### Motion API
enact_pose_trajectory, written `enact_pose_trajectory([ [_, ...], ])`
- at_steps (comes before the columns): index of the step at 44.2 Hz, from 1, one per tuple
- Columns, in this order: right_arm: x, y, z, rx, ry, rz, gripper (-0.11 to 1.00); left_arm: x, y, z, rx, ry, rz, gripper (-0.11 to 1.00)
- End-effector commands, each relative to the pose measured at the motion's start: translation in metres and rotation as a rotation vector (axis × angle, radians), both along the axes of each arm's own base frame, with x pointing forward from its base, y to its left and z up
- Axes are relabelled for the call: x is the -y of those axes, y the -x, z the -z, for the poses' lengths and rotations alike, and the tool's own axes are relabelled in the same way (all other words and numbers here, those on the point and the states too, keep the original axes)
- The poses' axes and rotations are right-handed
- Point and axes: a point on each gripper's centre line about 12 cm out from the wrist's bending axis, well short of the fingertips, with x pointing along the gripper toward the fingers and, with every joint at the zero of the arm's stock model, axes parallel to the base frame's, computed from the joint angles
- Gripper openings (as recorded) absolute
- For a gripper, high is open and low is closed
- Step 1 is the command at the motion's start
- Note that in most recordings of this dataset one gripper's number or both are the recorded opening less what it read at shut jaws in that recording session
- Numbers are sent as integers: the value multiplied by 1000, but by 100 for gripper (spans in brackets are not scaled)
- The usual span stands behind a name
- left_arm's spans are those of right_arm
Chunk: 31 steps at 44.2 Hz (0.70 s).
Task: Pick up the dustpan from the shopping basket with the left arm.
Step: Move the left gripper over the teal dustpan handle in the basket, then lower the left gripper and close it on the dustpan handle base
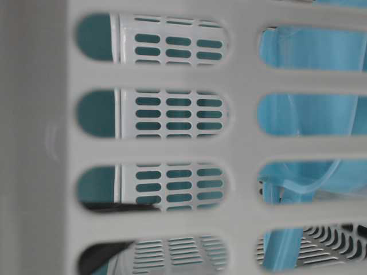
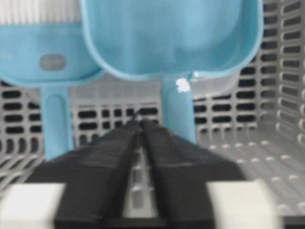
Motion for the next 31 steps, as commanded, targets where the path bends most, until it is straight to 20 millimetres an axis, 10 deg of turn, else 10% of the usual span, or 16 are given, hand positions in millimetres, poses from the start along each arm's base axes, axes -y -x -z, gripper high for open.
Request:
enact_pose_trajectory([
  [1, -1, -1, -1, 1, -15, -2, 0, 6, -6, 0, 3, 1, 10, 24],
  [13, -1, 0, 3, -10, -22, -2, 0, 17, -19, 53, -130, -18, 29, 91],
  [31, -2, 0, 6, -18, -25, -8, 0, 21, -28, 93, -156, 2, -17, 88],
])
